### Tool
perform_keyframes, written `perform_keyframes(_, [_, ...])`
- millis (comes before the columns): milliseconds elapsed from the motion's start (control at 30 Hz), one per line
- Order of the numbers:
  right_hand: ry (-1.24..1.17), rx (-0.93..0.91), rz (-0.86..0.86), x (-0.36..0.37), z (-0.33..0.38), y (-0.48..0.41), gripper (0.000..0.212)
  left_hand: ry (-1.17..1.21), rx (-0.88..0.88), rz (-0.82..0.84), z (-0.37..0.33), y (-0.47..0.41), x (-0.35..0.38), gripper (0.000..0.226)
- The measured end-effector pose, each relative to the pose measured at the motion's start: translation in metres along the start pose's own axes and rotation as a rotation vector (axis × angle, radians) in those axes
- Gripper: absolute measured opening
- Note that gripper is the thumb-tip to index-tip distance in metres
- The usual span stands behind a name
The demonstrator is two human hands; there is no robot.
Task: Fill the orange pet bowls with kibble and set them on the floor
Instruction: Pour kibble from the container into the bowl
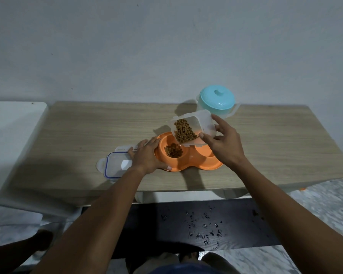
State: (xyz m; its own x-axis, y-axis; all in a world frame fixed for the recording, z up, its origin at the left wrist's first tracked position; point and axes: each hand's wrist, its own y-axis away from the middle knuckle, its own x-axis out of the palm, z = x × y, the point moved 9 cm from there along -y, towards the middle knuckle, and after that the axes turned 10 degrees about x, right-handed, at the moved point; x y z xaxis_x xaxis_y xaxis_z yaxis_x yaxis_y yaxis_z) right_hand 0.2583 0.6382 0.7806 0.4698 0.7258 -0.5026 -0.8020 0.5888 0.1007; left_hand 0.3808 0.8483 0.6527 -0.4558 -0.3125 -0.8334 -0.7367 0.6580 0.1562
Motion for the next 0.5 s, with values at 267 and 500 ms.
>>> perform_keyframes(267, [-0.094, 0.049, -0.007, -0.005, -0.01, -0.005, 0.069, 0.017, -0.001, 0.003, -0.002, 0.001, 0.0, 0.126])
perform_keyframes(500, [-0.495, 0.332, 0.069, 0.007, -0.043, -0.015, 0.054, 0.022, -0.004, -0.005, 0.001, 0.001, 0.001, 0.128])
